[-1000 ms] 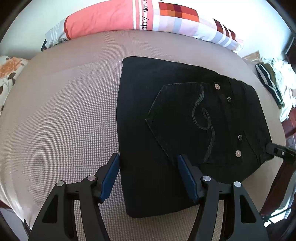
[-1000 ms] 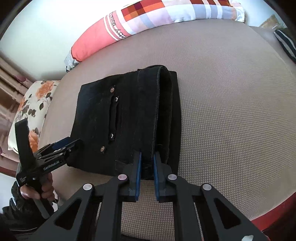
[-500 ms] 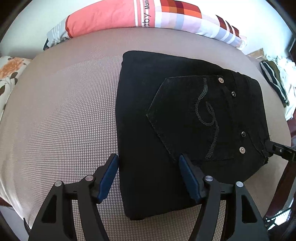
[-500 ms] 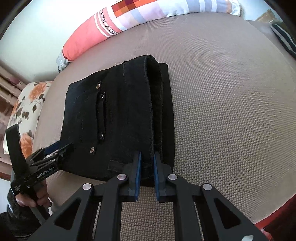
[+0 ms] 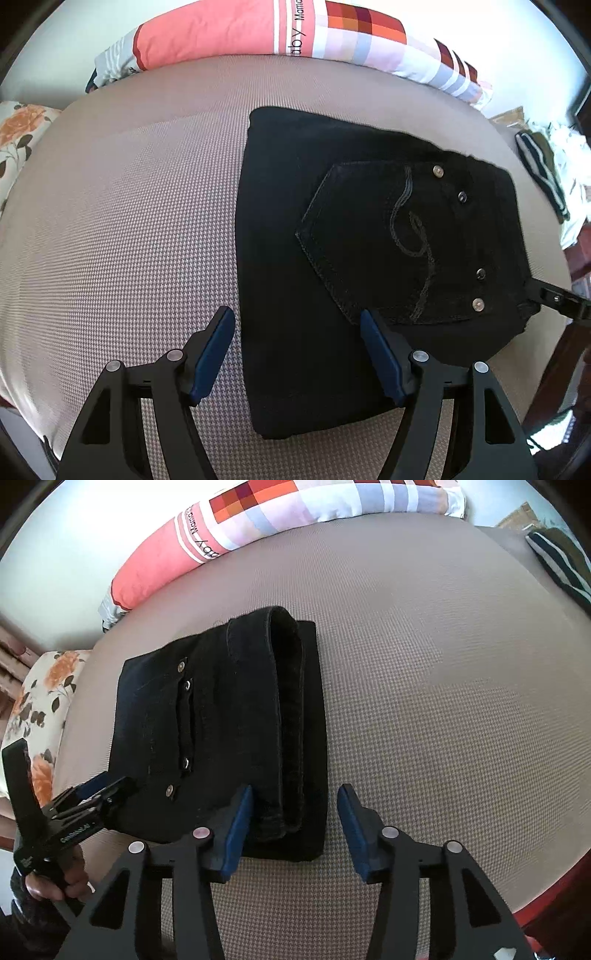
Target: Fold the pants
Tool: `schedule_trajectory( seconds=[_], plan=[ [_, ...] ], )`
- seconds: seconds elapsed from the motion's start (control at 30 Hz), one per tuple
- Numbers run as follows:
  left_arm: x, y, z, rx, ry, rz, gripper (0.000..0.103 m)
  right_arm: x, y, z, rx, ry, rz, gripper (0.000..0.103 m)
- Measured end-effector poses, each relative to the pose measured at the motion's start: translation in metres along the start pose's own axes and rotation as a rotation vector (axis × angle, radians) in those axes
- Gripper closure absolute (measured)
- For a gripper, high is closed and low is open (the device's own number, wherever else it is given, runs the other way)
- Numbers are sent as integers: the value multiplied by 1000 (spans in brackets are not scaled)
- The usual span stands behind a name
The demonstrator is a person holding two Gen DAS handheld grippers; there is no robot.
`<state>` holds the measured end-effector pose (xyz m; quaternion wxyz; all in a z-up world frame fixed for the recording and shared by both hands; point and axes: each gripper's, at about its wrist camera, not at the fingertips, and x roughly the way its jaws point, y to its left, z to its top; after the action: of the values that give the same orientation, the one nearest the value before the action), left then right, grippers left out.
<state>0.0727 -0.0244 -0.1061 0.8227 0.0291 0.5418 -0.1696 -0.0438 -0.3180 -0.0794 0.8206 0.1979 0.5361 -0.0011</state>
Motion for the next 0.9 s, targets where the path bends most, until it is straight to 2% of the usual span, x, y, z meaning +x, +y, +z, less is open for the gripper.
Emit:
schedule_trajectory(
  seconds=[0.17,0.33,0.5,0.67,0.8,0.9],
  plan=[
    [-9,23,10,-63,-9,-89,32,5,-5,10,17,18,72,50],
    [-3,44,18,-125,13,-125,32,19,-16,20,24,41,155,50],
    [5,53,24,-173,52,-233,32,34,-38,31,60,58,236,50],
    [14,58,30,-208,86,-297,32,49,-56,39,84,107,324,47],
    [27,66,34,-267,131,-356,32,54,-59,41,47,111,394,47],
    [27,71,32,-277,127,-391,32,59,-64,44,48,130,471,51]
  ],
)
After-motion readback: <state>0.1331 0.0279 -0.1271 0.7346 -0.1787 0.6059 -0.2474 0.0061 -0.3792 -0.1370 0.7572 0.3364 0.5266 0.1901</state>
